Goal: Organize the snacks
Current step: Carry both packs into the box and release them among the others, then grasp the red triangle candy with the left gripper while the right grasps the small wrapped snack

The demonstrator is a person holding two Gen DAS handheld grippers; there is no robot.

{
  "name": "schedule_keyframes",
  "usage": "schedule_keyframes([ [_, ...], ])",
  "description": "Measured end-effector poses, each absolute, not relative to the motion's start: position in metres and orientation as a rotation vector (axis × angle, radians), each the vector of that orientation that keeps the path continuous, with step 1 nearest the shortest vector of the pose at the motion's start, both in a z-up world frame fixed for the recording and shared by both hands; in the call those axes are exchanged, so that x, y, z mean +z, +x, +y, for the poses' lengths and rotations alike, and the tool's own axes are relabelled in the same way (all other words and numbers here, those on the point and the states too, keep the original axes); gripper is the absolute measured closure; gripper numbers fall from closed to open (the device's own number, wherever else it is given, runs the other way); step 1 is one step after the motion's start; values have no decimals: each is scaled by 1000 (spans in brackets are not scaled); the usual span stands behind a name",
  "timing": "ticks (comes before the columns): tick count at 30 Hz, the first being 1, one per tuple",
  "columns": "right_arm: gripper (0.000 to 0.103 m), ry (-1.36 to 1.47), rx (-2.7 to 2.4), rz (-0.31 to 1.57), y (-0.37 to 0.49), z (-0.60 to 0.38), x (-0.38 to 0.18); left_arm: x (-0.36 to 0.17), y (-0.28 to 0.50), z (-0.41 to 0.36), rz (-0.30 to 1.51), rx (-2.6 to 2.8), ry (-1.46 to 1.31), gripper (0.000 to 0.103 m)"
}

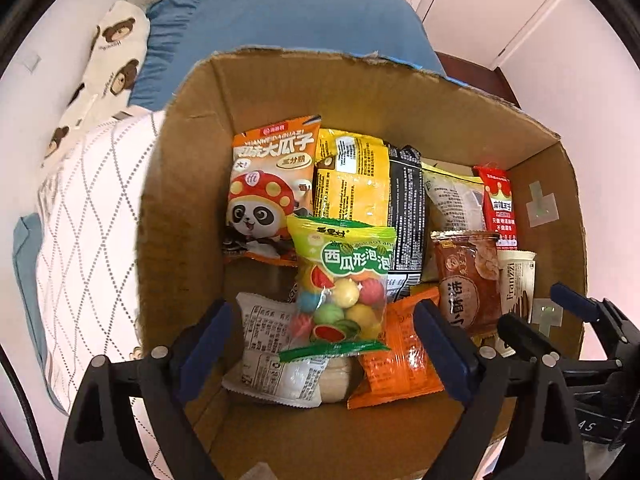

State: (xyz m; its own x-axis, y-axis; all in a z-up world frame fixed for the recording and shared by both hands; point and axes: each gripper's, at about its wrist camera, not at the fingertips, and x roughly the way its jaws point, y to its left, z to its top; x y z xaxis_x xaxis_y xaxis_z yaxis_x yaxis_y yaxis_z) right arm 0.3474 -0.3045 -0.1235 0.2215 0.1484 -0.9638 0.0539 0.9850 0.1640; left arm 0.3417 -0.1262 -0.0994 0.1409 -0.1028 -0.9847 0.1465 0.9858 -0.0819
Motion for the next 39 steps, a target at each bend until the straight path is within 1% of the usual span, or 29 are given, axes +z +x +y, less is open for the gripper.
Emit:
schedule_keyframes([
  [12,4,169,40,1257,294,-305,-78,-54,286,-112,1264,-131,62,11],
  [28,4,114,-19,993,192,-289,5,20,186,-101,1006,-120,65,11],
  [39,4,137,-45,875,138,-293,48,61,135,-105,881,-149,66,11],
])
